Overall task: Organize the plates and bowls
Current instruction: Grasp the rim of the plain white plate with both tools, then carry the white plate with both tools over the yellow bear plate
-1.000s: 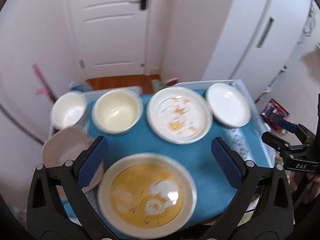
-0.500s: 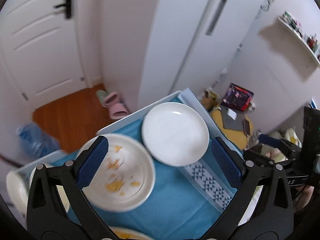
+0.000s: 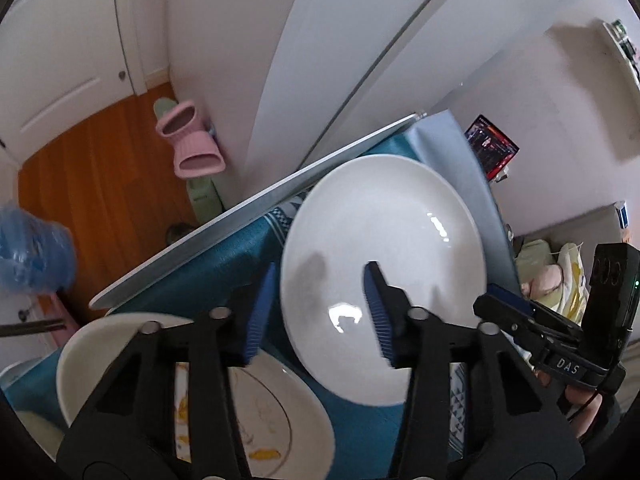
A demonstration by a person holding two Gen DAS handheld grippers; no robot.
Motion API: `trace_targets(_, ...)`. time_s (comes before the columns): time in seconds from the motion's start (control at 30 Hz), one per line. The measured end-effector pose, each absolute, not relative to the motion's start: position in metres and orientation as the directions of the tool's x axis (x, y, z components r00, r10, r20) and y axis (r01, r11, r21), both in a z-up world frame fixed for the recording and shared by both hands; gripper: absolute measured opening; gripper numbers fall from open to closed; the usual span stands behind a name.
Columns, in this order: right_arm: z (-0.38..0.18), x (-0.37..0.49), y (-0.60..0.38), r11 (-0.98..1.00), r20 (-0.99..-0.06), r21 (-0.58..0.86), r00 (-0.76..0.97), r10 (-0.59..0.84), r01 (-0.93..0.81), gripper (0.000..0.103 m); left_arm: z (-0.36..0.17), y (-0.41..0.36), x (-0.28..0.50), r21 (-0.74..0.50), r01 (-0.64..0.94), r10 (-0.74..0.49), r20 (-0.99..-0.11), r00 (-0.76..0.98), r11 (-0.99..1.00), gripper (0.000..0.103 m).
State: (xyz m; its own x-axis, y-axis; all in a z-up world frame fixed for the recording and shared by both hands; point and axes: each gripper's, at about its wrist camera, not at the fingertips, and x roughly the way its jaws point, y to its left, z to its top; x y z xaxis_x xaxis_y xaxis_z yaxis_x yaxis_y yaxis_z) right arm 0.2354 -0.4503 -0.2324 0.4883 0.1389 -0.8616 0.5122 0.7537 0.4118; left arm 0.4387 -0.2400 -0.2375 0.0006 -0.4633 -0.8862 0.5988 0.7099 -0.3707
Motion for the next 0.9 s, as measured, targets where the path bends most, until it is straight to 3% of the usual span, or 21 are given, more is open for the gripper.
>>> trace_targets(0.1, -0.239, 0.243, -0.449, 0.769, -0.87, 0.385, 0.479, 0.118, 0.51, 0.035, -0.247, -0.241, 0.441, -0.374, 0.601, -0.46, -0.888, -0.012, 0.706, 0.03)
trace_targets(0.37, -0.254, 0.248, -0.447, 0.762, -0.88, 0.366, 0.466, 0.096, 0.535, 0.016, -0.267, -0.247, 0.437, -0.32, 0.646, -0.413, -0.911, -0.009, 0.693, 0.019)
trace_targets(0.9, -0.23, 0.242, -0.438, 0.828, -0.848, 0.323, 0.528, 0.039, 0.458, 0.015, -0.235, -0.234, 0.415, -0.282, 0.653, -0.448, -0.888, 0.099, 0.703, 0.019)
